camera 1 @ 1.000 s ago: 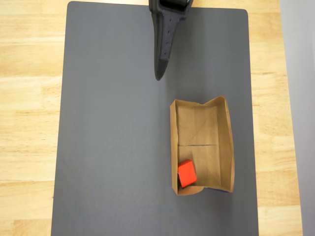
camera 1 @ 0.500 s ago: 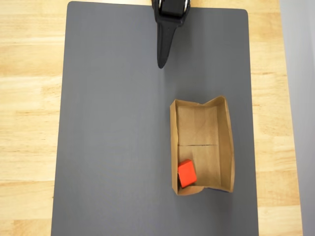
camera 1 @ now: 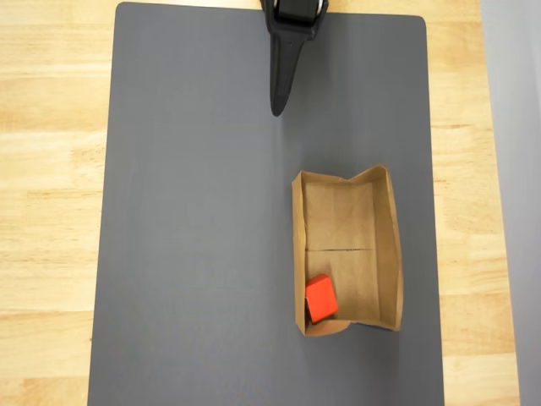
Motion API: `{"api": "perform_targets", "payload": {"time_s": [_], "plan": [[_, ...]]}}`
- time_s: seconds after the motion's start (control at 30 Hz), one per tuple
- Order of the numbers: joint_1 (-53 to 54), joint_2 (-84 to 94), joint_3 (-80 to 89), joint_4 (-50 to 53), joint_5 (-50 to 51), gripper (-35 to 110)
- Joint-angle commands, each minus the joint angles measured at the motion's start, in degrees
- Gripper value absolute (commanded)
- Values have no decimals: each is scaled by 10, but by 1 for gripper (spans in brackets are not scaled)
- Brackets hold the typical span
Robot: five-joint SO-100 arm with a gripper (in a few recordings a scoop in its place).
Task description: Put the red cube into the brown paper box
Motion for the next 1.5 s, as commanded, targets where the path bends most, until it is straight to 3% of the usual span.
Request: {"api": "perform_targets", "payload": {"time_s": [0.0, 1.47], "plan": [[-5, -2, -1, 4, -16, 0], [-13, -2, -1, 4, -25, 0]]}}
